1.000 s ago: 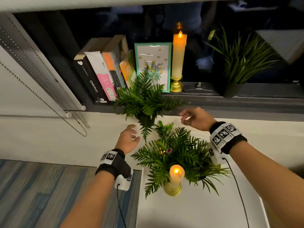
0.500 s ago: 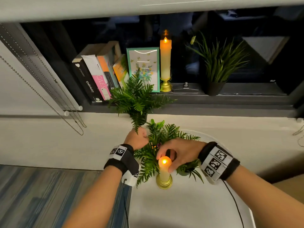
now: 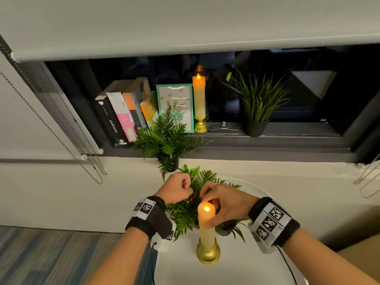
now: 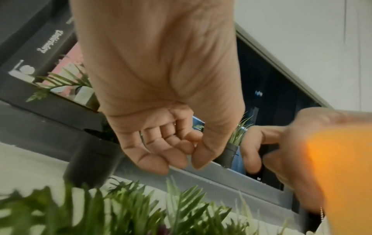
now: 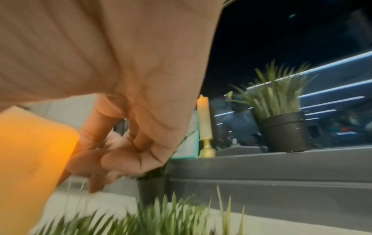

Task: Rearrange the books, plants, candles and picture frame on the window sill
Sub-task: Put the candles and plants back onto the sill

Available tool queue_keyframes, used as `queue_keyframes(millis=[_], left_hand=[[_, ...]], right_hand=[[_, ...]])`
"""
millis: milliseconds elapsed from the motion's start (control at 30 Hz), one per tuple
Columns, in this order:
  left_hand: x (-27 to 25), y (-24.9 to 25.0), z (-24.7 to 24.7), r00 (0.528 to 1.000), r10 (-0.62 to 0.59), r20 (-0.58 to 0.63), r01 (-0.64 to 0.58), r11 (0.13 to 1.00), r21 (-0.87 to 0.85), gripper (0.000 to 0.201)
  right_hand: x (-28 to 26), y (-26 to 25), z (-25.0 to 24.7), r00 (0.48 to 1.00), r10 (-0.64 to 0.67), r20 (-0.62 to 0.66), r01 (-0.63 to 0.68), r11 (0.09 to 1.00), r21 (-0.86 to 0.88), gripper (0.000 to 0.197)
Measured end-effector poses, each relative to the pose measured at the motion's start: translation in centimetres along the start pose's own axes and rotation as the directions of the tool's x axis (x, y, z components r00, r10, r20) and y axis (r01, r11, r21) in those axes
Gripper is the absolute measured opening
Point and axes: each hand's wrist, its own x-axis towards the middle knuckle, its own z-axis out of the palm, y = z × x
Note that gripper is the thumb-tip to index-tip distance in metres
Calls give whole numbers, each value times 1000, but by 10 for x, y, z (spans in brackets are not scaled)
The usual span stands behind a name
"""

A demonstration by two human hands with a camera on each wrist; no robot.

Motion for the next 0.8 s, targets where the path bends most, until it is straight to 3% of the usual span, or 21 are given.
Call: queue_keyframes(millis=[100,267,367,433,533,600,733,800], left_hand=[[-2,18,1,1000,24,-14,-25,996,-88,11],[-6,61,-5,998,62,3,-57,933,-356,39],[-11,86,-8,986,152,63,-114,910,-399,49],[-12,99,-7,969,216,118,-149,897,-417,51],[-7,115,3,949,257,185,-189,929,-318,50],[0,127,12,955,263,135,-238,955,-177,52],[13,143,27,957,284,60,-276,955,-106,60],[19,146,32,953,304,16,-300,948,-105,60]], right_hand=[[-10,-5,-23,993,-29,-113,44,990,134,32],[-28,-10,-64,938,-40,-343,133,959,251,30],[-35,-9,-83,867,-16,-497,198,928,316,39],[-39,-8,-95,793,21,-609,224,919,324,45],[-43,-9,-111,677,80,-731,255,907,336,43],[-45,-12,-120,617,90,-782,271,908,319,38],[-47,-12,-132,530,59,-846,278,931,239,42],[-48,-7,-134,531,61,-845,291,924,249,37]])
